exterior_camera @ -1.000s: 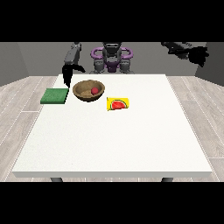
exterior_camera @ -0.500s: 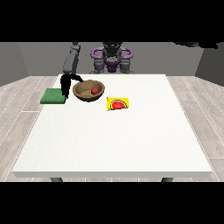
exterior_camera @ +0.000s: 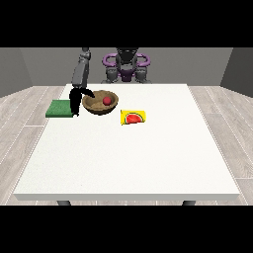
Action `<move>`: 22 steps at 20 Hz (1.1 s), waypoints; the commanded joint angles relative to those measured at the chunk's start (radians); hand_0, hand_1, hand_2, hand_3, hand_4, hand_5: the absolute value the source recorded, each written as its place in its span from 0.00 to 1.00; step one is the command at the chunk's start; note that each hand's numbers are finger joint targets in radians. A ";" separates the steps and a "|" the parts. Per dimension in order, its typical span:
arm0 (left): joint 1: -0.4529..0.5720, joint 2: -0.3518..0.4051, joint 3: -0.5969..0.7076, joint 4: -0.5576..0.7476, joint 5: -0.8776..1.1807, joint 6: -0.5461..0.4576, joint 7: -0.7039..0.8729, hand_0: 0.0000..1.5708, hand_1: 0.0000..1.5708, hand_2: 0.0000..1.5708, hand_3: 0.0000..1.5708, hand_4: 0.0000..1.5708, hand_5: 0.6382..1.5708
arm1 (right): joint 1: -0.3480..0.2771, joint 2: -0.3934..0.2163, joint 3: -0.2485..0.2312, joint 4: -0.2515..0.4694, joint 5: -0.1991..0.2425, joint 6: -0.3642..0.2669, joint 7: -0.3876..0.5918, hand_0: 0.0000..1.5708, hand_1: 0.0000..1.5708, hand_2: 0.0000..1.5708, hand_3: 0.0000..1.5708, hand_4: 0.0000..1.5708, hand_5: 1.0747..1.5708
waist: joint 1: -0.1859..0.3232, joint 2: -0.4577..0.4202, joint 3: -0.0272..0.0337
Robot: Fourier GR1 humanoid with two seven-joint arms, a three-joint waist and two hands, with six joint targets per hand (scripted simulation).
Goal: Pick the cup and pour the ball into the bowl, then pick the bowl and place it on the pad
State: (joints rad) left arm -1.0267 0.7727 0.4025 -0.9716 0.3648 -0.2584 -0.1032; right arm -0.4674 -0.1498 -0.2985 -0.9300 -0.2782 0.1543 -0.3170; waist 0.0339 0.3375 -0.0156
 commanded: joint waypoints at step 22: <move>-0.081 0.084 0.033 0.019 0.076 -0.080 0.054 0.00 0.00 0.00 0.00 0.00 0.97 | 0.010 0.088 0.091 0.081 0.196 -0.320 0.059 1.00 1.00 1.00 1.00 0.74 0.67 | 0.087 0.078 0.0139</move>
State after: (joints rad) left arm -1.0996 0.8277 0.4175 -0.9804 0.4270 -0.3082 -0.0436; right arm -0.5072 -0.0854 -0.2412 -0.9268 -0.1311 -0.1096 -0.3357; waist 0.1111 0.3636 -0.0317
